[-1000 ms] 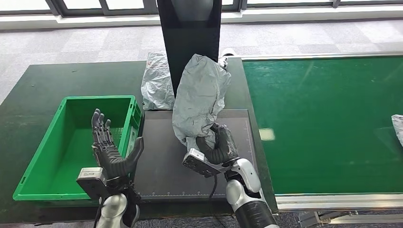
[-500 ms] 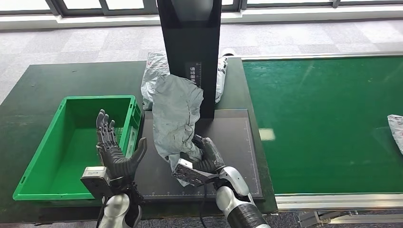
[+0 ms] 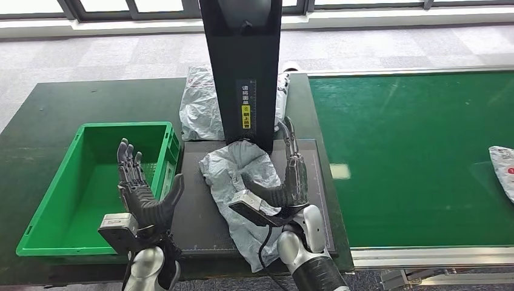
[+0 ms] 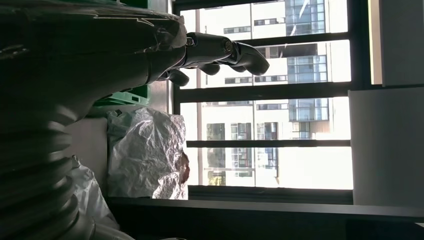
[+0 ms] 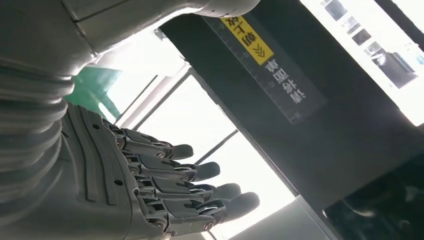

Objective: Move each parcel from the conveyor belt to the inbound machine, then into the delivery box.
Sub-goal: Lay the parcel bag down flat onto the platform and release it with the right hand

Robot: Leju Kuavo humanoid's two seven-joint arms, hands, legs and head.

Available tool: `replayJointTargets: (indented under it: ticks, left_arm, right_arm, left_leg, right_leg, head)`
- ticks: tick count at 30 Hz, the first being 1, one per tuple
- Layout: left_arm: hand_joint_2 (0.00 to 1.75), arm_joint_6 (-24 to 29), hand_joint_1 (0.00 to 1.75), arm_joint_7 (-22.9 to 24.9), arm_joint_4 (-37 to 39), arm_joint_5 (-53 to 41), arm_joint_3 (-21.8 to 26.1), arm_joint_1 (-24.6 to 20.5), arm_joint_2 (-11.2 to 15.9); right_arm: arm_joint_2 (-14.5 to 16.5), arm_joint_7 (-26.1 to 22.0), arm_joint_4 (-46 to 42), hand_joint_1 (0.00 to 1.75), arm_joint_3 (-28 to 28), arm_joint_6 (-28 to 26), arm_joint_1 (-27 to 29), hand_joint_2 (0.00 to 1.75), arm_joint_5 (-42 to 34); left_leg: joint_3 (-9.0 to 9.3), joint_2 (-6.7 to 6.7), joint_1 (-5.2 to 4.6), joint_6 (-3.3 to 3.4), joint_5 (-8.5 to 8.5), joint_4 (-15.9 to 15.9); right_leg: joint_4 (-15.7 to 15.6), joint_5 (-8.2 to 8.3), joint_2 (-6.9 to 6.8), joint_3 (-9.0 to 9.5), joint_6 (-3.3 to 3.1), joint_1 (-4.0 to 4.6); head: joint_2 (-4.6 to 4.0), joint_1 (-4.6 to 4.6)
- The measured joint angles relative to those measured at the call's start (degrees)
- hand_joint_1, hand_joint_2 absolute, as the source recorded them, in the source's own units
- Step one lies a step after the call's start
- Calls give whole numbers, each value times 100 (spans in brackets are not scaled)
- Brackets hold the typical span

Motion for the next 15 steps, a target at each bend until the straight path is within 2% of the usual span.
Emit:
replayJointTargets:
  ticks: [5,10,15]
  left_arm:
    - [175,6,0,0,27,29,-20,-9,0]
    - [175,89,0,0,162,-96,-99,-49,2]
    - [175,220,0,0,1079,-1058,-453,-398,26]
  right_arm:
    - [-99,-423,-1562,0,-289,-14,451,175,144]
    - [-142,-877,-2888,0,-698,-13,685,175,-105]
    - [-151,-1391,-3792,0,-1192,-11,869,175,-577]
  left_leg:
    - [-3,0,-5,0,1,3]
    - [1,13,-11,1,-4,4]
    - [1,19,-14,2,-3,5]
  right_leg:
    - [-1,0,-5,-4,0,-1]
    - [-5,2,13,-10,2,-4]
    - [-6,9,15,-8,7,-7]
  head:
    - [0,1]
    - [0,-1]
    - [-1,1]
